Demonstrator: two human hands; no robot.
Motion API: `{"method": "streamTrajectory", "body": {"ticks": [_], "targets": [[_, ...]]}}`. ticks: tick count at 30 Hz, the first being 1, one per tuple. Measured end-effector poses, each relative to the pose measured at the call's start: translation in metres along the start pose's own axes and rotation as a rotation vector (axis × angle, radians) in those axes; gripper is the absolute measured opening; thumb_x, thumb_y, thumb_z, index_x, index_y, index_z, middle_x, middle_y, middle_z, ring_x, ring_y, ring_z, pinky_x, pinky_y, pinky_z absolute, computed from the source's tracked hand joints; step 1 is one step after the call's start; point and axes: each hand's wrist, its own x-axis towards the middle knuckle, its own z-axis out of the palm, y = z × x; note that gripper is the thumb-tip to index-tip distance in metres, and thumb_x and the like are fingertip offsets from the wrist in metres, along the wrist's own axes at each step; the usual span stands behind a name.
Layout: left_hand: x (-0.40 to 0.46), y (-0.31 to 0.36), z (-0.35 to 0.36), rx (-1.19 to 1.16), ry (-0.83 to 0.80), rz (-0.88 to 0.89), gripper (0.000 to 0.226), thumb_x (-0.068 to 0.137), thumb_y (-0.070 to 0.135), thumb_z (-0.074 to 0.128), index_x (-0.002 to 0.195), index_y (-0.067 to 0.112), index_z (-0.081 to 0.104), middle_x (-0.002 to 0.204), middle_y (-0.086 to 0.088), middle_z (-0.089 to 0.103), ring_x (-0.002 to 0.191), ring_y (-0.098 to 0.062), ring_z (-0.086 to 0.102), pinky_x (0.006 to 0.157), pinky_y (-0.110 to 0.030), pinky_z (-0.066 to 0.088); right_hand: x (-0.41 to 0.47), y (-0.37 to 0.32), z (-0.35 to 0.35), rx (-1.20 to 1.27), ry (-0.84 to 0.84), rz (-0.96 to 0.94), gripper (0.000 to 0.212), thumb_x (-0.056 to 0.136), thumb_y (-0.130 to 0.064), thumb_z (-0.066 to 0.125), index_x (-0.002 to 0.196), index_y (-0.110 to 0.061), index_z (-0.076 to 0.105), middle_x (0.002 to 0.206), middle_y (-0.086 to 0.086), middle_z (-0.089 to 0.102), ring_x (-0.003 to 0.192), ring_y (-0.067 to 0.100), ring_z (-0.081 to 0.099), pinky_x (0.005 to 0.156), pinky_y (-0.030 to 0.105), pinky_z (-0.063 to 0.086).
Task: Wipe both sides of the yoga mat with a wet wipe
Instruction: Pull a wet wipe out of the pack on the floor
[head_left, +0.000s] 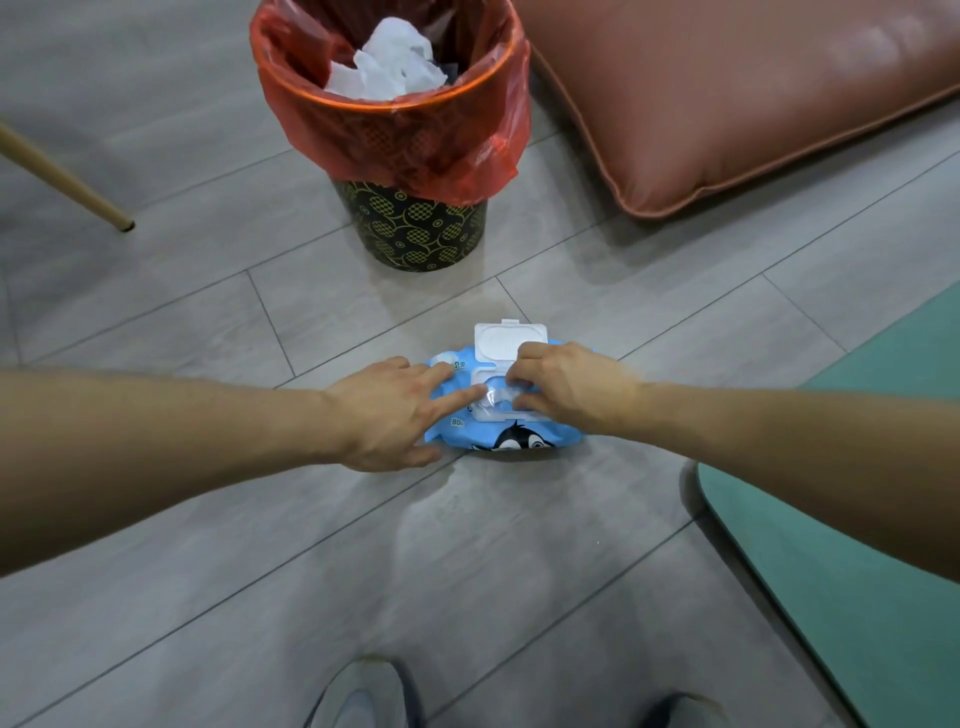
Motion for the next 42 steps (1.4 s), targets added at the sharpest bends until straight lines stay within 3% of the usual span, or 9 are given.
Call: {"method": "streamTrajectory", "body": {"ticks": [4,8,12,15,20,23,27,35,42], "targets": [[0.0,0.007,0.002,-0.01,-0.027,-0.019,0.085,0.102,0.069,0.035,0.166,0.032,-0.007,0.163,-0.017,0.02,0.126,-0.035,0.053,0.113,-0.04,0.04,0.01,-0.003,0.004,-0.02,-0.048,0.029,0.017,0.103,-0.017,0.056,0.094,-0.012,0.069,0.096,0.006,0.055,0.074,0.032,0.059,0.069,0.047,0.051],[0.001,0.008,0.004,-0.035,-0.044,-0.038,0.085,0.101,0.07,0.035,0.165,0.033,-0.007,0.163,-0.017,0.018,0.122,-0.035,0.056,0.11,-0.041,0.043,0.015,-0.007,0.013,-0.126,-0.072,-0.003,0.018,0.103,-0.016,0.048,0.098,-0.007,0.063,0.089,0.004,0.035,0.083,0.032,0.061,0.064,0.046,0.049],[0.002,0.006,0.003,-0.034,0.011,-0.055,0.08,0.101,0.072,0.029,0.165,0.035,-0.001,0.164,-0.014,0.021,0.124,-0.032,0.057,0.11,-0.04,0.042,0.01,-0.008,0.005,-0.16,0.046,0.022,0.015,0.091,-0.022,0.065,0.081,-0.012,0.069,0.086,0.005,0.057,0.063,0.018,0.027,0.052,0.033,0.04],[0.005,0.005,0.007,-0.041,0.043,-0.062,0.081,0.1,0.075,0.027,0.165,0.036,-0.001,0.162,-0.01,0.026,0.123,-0.029,0.056,0.108,-0.04,0.043,-0.003,-0.001,0.001,0.094,0.183,0.061,0.009,0.091,-0.006,0.062,0.086,0.001,0.059,0.089,0.019,0.058,0.062,0.026,0.038,0.055,0.037,0.038],[0.008,0.005,0.01,-0.024,0.036,-0.057,0.079,0.099,0.076,0.022,0.164,0.035,0.003,0.159,-0.012,0.03,0.116,-0.029,0.059,0.105,-0.041,0.043,-0.011,-0.005,-0.002,0.287,0.017,0.192,0.021,0.101,-0.032,0.064,0.104,-0.012,0.064,0.107,0.004,0.056,0.09,0.027,0.059,0.082,0.042,0.049],[0.007,0.01,0.013,-0.029,0.004,-0.072,0.079,0.1,0.075,0.022,0.164,0.034,0.002,0.161,-0.016,0.026,0.116,-0.033,0.06,0.105,-0.041,0.043,0.004,-0.011,-0.004,0.288,-0.055,0.166,0.021,0.102,-0.027,0.063,0.086,-0.015,0.058,0.096,0.002,0.048,0.084,0.029,0.057,0.076,0.04,0.043],[0.007,0.013,0.011,-0.01,-0.027,-0.074,0.083,0.1,0.075,0.025,0.166,0.033,-0.003,0.163,-0.017,0.022,0.116,-0.033,0.059,0.105,-0.041,0.043,0.01,-0.013,-0.005,0.174,-0.09,0.182,0.018,0.104,-0.015,0.053,0.098,-0.005,0.067,0.103,0.006,0.054,0.082,0.02,0.044,0.067,0.027,0.024],[0.025,0.035,0.001,-0.109,0.096,-0.319,0.059,0.098,0.078,0.027,0.135,0.033,0.036,0.125,-0.003,0.052,0.087,-0.026,0.058,0.081,-0.04,0.043,-0.002,-0.008,-0.029,0.275,-0.007,0.273,0.013,0.105,-0.017,0.054,0.113,-0.008,0.057,0.117,0.011,0.06,0.1,0.031,0.061,0.079,0.034,0.042],[0.032,0.023,0.005,-0.142,0.169,-0.315,0.05,0.092,0.071,0.042,0.13,0.038,0.042,0.119,0.001,0.056,0.099,-0.023,0.055,0.096,-0.042,0.042,-0.047,0.029,-0.071,0.351,0.288,0.444,0.01,0.104,-0.021,0.052,0.109,-0.014,0.057,0.089,0.006,0.064,0.081,0.03,0.053,0.068,0.039,0.039]]}}
